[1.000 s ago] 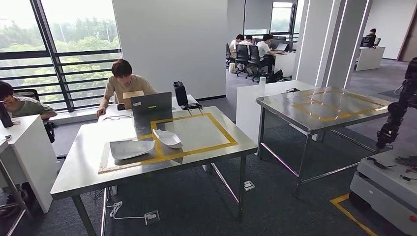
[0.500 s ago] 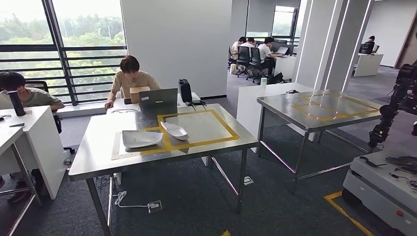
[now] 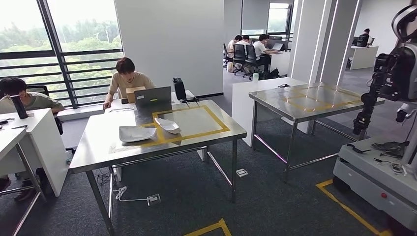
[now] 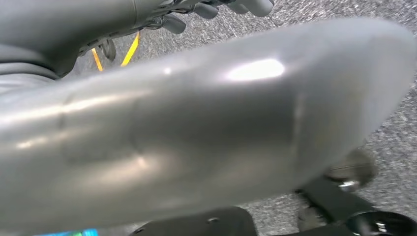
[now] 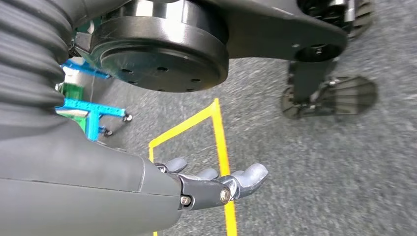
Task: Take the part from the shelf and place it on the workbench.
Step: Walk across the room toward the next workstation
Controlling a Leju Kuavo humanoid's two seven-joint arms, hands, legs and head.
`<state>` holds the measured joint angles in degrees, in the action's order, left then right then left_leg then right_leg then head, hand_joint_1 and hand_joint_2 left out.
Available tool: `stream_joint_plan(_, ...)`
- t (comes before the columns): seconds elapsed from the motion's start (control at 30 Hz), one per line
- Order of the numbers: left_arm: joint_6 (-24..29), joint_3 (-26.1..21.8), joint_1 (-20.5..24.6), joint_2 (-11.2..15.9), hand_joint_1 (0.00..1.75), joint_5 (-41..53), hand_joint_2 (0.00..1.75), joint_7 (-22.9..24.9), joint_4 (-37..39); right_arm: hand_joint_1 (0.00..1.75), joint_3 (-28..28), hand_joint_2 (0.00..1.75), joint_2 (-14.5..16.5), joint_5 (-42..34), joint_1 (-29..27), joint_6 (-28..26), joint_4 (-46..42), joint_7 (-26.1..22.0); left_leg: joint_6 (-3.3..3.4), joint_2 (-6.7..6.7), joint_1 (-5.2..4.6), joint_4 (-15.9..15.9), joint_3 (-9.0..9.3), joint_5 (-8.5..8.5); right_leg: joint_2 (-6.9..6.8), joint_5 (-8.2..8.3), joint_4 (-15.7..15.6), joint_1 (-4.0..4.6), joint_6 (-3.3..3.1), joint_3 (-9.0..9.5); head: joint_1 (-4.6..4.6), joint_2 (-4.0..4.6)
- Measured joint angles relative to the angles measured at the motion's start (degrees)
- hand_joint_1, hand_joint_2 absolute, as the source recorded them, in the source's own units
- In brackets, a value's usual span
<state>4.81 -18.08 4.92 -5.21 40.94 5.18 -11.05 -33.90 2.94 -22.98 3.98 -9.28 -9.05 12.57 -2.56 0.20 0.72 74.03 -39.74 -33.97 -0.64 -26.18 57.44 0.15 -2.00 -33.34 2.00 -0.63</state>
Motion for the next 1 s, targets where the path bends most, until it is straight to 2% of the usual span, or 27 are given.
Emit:
stream_joint_plan(0.03,-0.7,0.0,0.5,-0.1,0.0,0.3,0.87,0.2,0.0,0.0,-0.2,1.75,0.0,0.0,0.0,-0.3,0.0,0.1,0.09,0.0,-0.01,0.6,1.08,1.3,-0.12,0.72,0.1,0.09,0.08,-1.13,0.01,-0.01)
stream_joint_plan(0.07,-1.7,0.0,0.9,-0.2,0.0,0.5,1.31,0.5,0.0,0.0,-0.2,1.75,0.0,0.0,0.0,-0.6,0.0,0.1,0.28,-0.01,-0.02,-0.6,2.99,3.09,-0.18,1.44,0.2,0.14,0.2,-2.14,0.01,-0.01)
stream_joint_plan(0.1,-2.5,0.0,1.4,-0.3,0.0,0.6,1.75,0.5,-0.1,0.0,-0.3,1.75,0.0,0.1,0.0,-1.1,0.0,0.0,0.6,-0.05,-0.07,-3.6,5.96,3.98,-0.18,2.12,0.3,0.17,0.38,-3.0,0.0,-0.01)
stream_joint_plan(0.13,-3.1,0.0,1.9,-0.5,0.0,0.6,1.75,0.4,-0.2,0.0,-0.4,1.75,0.0,0.4,0.0,-1.5,0.0,-0.2,0.91,-0.08,-0.23,-8.1,9.64,3.59,-0.18,2.76,0.5,0.22,0.62,-3.7,0.02,-0.01)
stream_joint_plan(0.17,-3.5,0.0,2.3,-0.6,0.0,0.7,1.75,0.0,-0.4,0.0,-0.6,1.75,0.0,0.8,0.0,-2.1,0.0,-0.4,1.27,-0.09,-0.41,-12.3,12.66,2.46,-0.2,3.43,0.6,0.26,0.89,-4.13,0.0,-0.01)
stream_joint_plan(0.2,-3.6,0.0,2.7,-0.8,0.0,0.9,1.75,-0.5,-0.5,0.0,-0.9,1.75,0.0,1.1,0.1,-2.7,0.0,-0.7,1.63,-0.1,-0.62,-15.6,14.83,1.14,-0.21,4.06,0.7,0.21,1.21,-4.42,-0.01,-0.01)
stream_joint_plan(0.23,-3.7,0.0,3.0,-1.0,0.0,1.1,1.75,-0.9,-0.6,0.0,-1.2,1.75,0.0,1.4,0.1,-3.3,0.0,-1.0,1.97,-0.06,-0.84,-17.4,15.72,0.46,-0.21,4.63,0.6,0.12,1.55,-4.52,-0.03,-0.01)
stream_joint_plan(0.3,-3.9,0.1,3.2,-1.3,0.0,1.6,1.75,-1.2,-0.6,0.0,-1.6,1.75,0.0,1.2,0.0,-4.2,0.0,-1.5,2.91,0.15,-0.89,-17.7,15.21,1.1,-0.09,5.15,0.6,-0.15,2.29,-4.72,-0.04,0.0)
stream_joint_plan(0.33,-4.0,0.2,3.1,-1.4,0.0,1.6,1.75,-1.1,-0.6,0.0,-1.6,1.75,0.0,0.9,-0.1,-4.6,0.0,-1.7,3.42,0.3,-0.84,-17.8,14.89,1.58,0.03,4.22,1.6,-0.25,2.64,-5.19,-0.05,0.01)
stream_joint_plan(0.37,-4.0,0.2,2.9,-1.4,0.0,1.4,1.75,-1.1,-0.6,0.0,-1.7,1.75,0.0,0.4,-0.2,-5.1,0.0,-1.8,3.85,0.46,-0.74,-17.8,14.46,2.09,0.14,2.44,3.9,-0.35,2.97,-6.07,-0.05,0.01)
stream_joint_plan(0.43,-4.0,0.0,2.4,-1.4,0.0,-0.1,1.75,-1.0,-0.5,0.0,-1.7,1.75,0.0,-0.5,-0.3,-5.7,0.0,-1.9,4.27,0.65,-0.71,-17.7,13.34,2.95,0.25,-2.56,11.3,-0.57,3.43,-8.64,-0.1,0.01)
stream_joint_plan(0.47,-4.0,-0.3,2.0,-1.4,0.0,-1.1,1.75,-0.9,-0.5,0.0,-1.7,1.75,0.0,-0.8,-0.4,-5.8,0.0,-2.1,4.25,0.7,-0.72,-17.6,12.75,3.32,0.25,-4.35,14.8,-0.64,3.58,-9.57,-0.11,0.01)
stream_joint_plan(0.5,-4.1,-0.7,1.7,-1.4,0.0,-1.7,1.75,-0.8,-0.5,0.0,-1.7,1.75,0.0,-1.0,-0.5,-5.7,0.0,-2.5,4.16,0.71,-0.71,-17.4,12.19,3.62,0.25,-5.19,16.6,-0.68,3.66,-9.58,-0.11,0.01)
stream_joint_plan(0.53,-4.2,-1.0,1.3,-1.4,0.0,-2.1,1.75,-0.5,-0.4,0.0,-1.7,1.75,0.0,-1.1,-0.6,-5.6,0.0,-3.1,4.04,0.71,-0.67,-17.1,11.74,3.85,0.24,-4.94,16.0,-0.71,3.68,-8.33,-0.11,0.01)
stream_joint_plan(0.57,-4.3,-1.2,0.9,-1.4,0.0,-2.0,1.75,-0.1,-0.4,0.0,-1.7,1.75,0.0,-1.1,-0.7,-5.5,0.0,-3.7,3.91,0.7,-0.63,-16.8,11.37,4.01,0.24,-3.92,13.3,-0.74,3.62,-6.03,-0.13,0.02)
stream_joint_plan(0.63,-4.1,-1.4,0.5,-1.3,0.0,-1.2,1.75,1.0,-0.3,0.0,-1.7,1.75,0.0,-0.7,-0.6,-5.3,0.0,-4.6,3.56,0.69,-0.64,-16.1,10.7,4.17,0.25,-2.11,5.4,-0.64,3.29,-0.61,-0.14,0.02)
stream_joint_plan(0.67,-3.9,-1.4,0.4,-1.3,0.0,-0.9,1.75,1.4,-0.3,0.0,-1.7,1.75,0.0,-0.4,-0.5,-5.1,0.0,-4.7,3.3,0.67,-0.7,-15.9,10.35,4.24,0.25,-1.76,2.7,-0.54,3.04,0.95,-0.15,0.02)
stream_joint_plan(0.7,-3.5,-1.4,0.2,-1.3,0.0,-0.9,1.75,1.7,-0.3,0.0,-1.7,1.75,0.1,-0.1,-0.5,-4.9,0.0,-4.6,3.05,0.67,-0.78,-15.7,10.03,4.27,0.25,-1.78,1.2,-0.45,2.84,1.69,-0.15,0.02)
stream_joint_plan(0.83,-1.5,-2.0,0.1,-0.9,0.0,-1.8,1.75,1.8,-0.3,0.0,-1.8,1.75,0.4,0.3,-0.7,-4.5,0.0,-4.3,3.53,0.59,-0.88,-15.8,9.69,4.41,0.08,-1.51,0.7,-0.28,2.55,1.61,-0.13,0.02)
stream_joint_plan(1.0,-0.1,-2.9,0.0,-0.6,0.0,-2.0,1.75,2.8,-0.2,0.0,-1.8,1.75,1.0,0.0,-0.4,-3.5,0.0,-4.6,2.49,0.56,-0.71,-16.3,9.65,5.09,0.03,-1.2,0.8,-0.08,1.94,1.33,-0.14,0.02)
